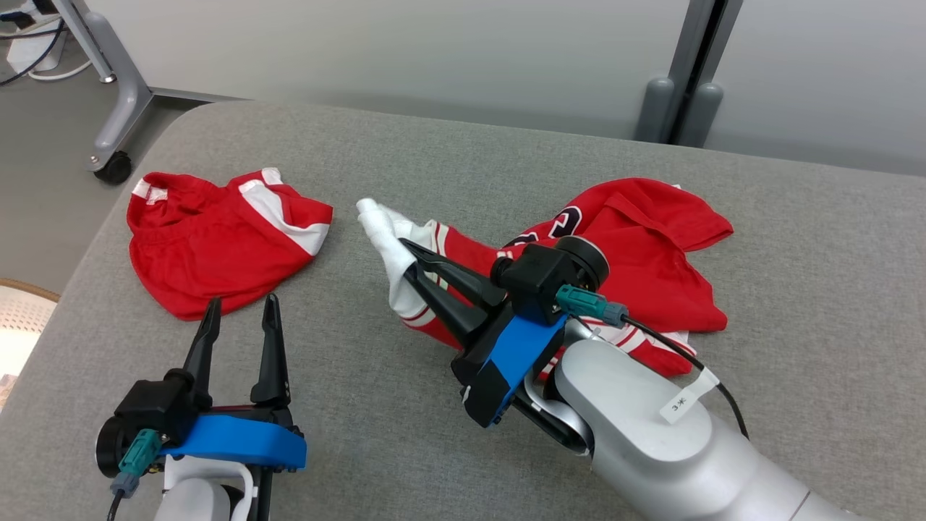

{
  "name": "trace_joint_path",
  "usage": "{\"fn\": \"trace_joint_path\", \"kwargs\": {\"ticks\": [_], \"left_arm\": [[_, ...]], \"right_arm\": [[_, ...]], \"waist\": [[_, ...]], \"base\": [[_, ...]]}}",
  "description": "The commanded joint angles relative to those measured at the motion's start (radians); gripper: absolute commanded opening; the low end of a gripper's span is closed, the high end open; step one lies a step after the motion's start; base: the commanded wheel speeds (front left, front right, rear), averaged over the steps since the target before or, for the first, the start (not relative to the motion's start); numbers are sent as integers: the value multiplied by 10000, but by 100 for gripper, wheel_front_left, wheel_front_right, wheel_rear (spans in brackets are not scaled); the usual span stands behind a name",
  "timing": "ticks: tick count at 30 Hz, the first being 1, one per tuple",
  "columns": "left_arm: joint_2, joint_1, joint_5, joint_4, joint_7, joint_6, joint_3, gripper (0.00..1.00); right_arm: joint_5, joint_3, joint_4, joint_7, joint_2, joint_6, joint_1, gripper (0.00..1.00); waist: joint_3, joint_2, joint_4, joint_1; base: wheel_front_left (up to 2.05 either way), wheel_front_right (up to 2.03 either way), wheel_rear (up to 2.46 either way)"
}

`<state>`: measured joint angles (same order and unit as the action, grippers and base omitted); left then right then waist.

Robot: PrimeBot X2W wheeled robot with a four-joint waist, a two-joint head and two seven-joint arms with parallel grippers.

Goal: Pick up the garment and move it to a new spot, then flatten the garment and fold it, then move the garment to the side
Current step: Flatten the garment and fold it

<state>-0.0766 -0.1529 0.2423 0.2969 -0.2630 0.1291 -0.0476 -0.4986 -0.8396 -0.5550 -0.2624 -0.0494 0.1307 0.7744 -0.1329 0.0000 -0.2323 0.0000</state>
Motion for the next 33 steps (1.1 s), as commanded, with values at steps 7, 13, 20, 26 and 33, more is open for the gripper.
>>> {"fn": "trace_joint_path", "kwargs": {"ticks": [7,13,20,26,33], "left_arm": [[-76,-71,13,3,-27,25,302,100],[-109,93,-43,-134,-27,25,511,100],[-150,316,-76,-298,-27,25,749,100],[-164,480,-124,-382,-27,25,877,100],[-60,664,-248,-508,-27,25,950,100]], "right_arm": [[392,259,-695,-38,-23,1,263,100],[1423,1897,-1047,-38,-22,1,-34,100],[2884,4668,-490,-38,-486,1,-1200,100],[3654,6567,516,-39,-787,1,-2788,100],[4122,7912,1481,-38,-509,1,-4641,100]], "waist": [[111,0,653,0],[218,0,1131,0],[279,0,1565,0],[324,0,1763,0],[389,0,1922,0]], "base": [[0,0,0],[0,0,0],[0,0,0],[0,0,0],[0,0,0]]}}
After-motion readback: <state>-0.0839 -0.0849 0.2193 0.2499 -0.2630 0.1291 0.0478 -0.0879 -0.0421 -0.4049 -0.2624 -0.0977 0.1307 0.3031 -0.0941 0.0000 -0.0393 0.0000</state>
